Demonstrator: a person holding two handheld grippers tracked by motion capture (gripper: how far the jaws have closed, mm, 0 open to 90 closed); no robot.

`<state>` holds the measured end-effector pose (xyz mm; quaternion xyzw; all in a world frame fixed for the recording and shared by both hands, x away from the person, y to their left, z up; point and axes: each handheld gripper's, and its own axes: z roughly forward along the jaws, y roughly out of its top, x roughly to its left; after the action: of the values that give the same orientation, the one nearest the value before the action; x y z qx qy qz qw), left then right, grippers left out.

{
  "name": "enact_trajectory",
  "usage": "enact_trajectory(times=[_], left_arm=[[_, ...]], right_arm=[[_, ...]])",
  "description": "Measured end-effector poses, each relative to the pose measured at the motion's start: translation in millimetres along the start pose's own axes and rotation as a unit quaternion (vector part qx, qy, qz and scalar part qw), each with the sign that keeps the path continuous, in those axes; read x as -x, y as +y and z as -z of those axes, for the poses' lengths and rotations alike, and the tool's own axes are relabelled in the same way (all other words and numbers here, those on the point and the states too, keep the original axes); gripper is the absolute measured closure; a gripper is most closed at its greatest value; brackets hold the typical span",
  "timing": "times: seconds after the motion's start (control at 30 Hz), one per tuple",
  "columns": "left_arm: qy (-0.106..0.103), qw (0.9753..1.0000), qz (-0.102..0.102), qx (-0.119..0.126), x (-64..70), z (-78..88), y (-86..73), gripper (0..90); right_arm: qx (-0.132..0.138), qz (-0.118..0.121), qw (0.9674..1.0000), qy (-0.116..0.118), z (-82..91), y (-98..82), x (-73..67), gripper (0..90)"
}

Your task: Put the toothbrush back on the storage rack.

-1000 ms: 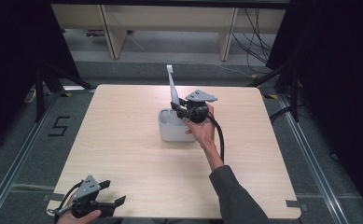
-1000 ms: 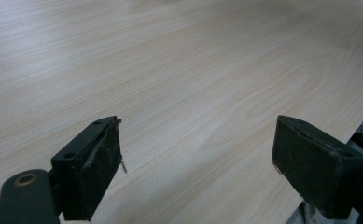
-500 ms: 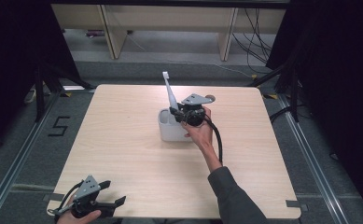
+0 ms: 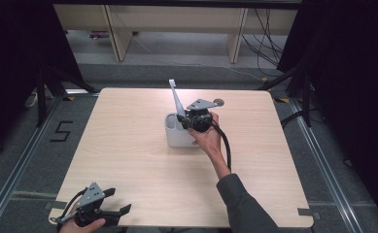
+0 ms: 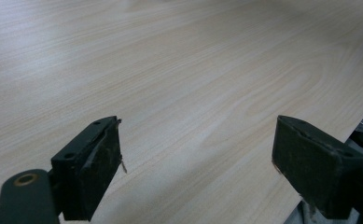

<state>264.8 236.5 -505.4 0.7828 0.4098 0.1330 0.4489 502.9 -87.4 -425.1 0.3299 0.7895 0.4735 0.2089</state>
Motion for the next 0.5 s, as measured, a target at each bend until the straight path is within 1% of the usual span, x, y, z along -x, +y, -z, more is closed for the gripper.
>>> enact_trajectory(times=[0.03,0.07,0.1,0.23,0.27,0.3,0.33,0.37,0.47,0.5], left_arm=[[0.0,1.0,0.0,0.0,0.0,0.0,0.0,14.9],[-0.003,1.0,0.006,0.005,1.0,-0.5,-0.2,14.9],[0.0,1.0,0.003,0.001,0.5,0.0,-0.1,14.9],[0.001,1.0,-0.003,-0.002,-0.5,0.3,0.1,14.9],[-0.003,1.0,0.002,0.002,0.5,-0.1,0.0,14.9],[-0.003,1.0,0.002,0.002,0.4,0.0,0.0,14.9],[-0.003,1.0,0.002,0.002,0.4,0.0,0.0,14.9],[-0.006,0.9999,0.006,0.005,1.2,-0.2,-0.1,14.9],[-0.006,1.0,0.006,0.003,1.1,-0.2,-0.1,14.9],[-0.008,0.9999,0.009,0.004,1.4,-0.3,-0.2,14.9]], right_arm=[[0.0,0.0,1.0,0.0,0.0,0.0,0.0,66.4],[-0.006,-0.002,1.0,0.001,0.5,-0.1,0.1,66.4],[-0.007,-0.003,1.0,0.001,0.5,-0.2,0.2,66.4],[-0.008,-0.004,1.0,0.003,0.6,-0.1,0.2,66.4],[-0.007,-0.005,0.9999,0.005,0.2,-0.2,0.2,66.4],[-0.012,-0.004,0.9999,0.001,0.5,-0.1,0.0,66.4],[-0.012,-0.004,0.9999,0.001,0.5,-0.1,0.0,66.4],[-0.009,0.001,1.0,-0.004,-0.4,-0.6,0.5,66.4],[-0.016,-0.004,0.9999,0.001,-1.1,-1.0,-0.1,66.4],[-0.012,-0.004,0.9999,0.002,-2.3,-1.4,0.1,66.4]])
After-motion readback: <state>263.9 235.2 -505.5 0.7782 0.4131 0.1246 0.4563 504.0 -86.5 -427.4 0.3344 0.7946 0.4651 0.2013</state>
